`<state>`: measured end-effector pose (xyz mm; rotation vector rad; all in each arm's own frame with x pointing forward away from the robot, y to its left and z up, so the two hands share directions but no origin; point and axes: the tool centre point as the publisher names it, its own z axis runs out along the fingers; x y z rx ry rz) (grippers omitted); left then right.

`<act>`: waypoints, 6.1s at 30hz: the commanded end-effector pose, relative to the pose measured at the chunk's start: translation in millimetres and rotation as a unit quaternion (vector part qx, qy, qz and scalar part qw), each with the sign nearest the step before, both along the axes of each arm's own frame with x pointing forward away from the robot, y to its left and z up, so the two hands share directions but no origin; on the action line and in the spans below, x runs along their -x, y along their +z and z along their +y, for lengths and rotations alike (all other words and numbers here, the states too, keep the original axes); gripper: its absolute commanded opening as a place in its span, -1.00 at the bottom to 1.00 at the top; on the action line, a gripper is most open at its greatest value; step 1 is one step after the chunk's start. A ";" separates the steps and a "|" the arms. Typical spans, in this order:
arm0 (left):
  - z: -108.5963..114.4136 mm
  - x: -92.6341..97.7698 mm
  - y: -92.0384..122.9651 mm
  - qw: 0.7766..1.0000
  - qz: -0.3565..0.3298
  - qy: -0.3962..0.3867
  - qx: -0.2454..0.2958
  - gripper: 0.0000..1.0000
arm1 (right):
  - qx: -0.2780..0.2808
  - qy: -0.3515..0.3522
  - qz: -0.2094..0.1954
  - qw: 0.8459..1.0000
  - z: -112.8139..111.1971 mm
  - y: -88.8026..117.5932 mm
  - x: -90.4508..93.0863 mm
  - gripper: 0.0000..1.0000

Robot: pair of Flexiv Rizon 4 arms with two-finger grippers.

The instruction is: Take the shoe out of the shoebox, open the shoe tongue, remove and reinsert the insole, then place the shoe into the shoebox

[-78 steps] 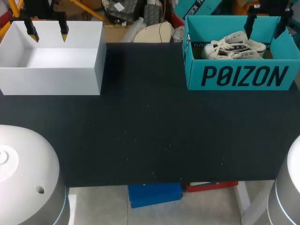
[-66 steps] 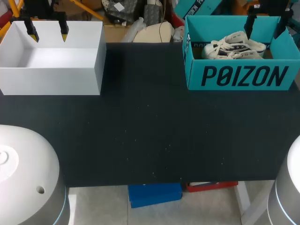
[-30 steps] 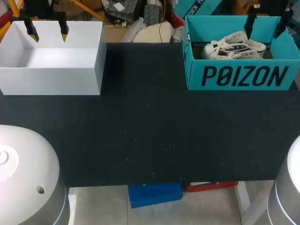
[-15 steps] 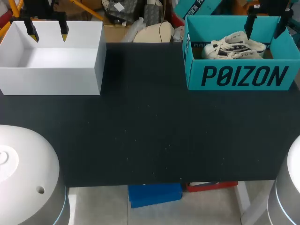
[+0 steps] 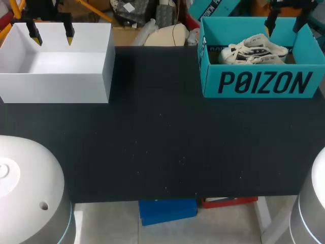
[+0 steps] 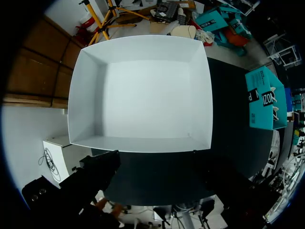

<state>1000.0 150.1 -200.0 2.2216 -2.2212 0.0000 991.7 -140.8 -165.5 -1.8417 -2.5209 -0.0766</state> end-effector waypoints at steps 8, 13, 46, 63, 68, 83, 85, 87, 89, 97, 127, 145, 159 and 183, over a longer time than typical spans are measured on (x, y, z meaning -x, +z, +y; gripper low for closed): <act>0.0 0.0 0.0 1.000 0.000 0.000 0.000 1.00 | -0.035 0.556 -0.028 0.830 -6.9 4.8 19.0 1.00; 0.0 0.0 0.0 1.000 0.000 0.000 0.000 1.00 | -0.035 0.556 -0.028 0.830 -6.9 4.8 19.0 1.00; 0.0 0.0 0.0 1.000 0.000 0.000 0.000 1.00 | 0.045 0.630 -0.053 0.774 -10.8 -75.2 -70.4 0.22; 0.0 0.0 0.0 1.000 0.000 0.000 0.000 1.00 | 0.037 0.628 -0.013 0.777 -22.2 -150.6 -99.4 -0.04; 0.0 0.0 0.0 1.000 0.000 0.000 0.000 1.00 | 0.039 0.621 -0.005 0.783 -32.9 -163.4 -102.9 -0.03; 0.0 0.0 0.0 1.000 0.000 0.000 0.000 1.00 | 0.035 0.610 -0.003 0.792 -43.2 -189.8 -125.2 -0.14; 0.0 0.0 0.0 1.000 0.000 0.000 0.000 1.00 | 0.034 0.609 -0.004 0.792 -42.8 -194.5 -127.7 -0.18; 0.0 0.0 0.0 1.000 0.000 0.000 0.000 1.00 | 0.035 0.606 -0.004 0.794 -43.5 -199.3 -129.6 -0.25; 0.0 0.0 0.0 1.000 0.000 0.000 0.000 1.00 | 0.033 0.604 -0.003 0.796 -43.3 -204.0 -130.4 -0.25; 0.0 0.0 0.0 1.000 0.000 0.000 0.000 1.00 | 0.030 0.597 0.000 0.801 -43.5 -225.8 -126.9 -0.25; 0.0 0.0 0.0 1.000 0.000 0.000 0.000 1.00 | 0.062 0.608 0.000 0.792 -36.8 -209.2 -120.2 -1.00; 0.0 0.0 0.0 1.000 0.000 0.000 0.000 1.00 | 0.085 0.599 0.007 0.796 -27.0 -41.5 -99.2 -1.00; 0.0 0.0 0.0 1.000 0.000 0.000 0.000 1.00 | 0.146 0.606 -0.014 0.782 39.9 58.4 -24.7 -1.00; 0.0 0.0 0.0 1.000 0.000 0.000 0.000 1.00 | 0.088 0.605 -0.026 0.791 278.1 -25.3 108.8 -1.00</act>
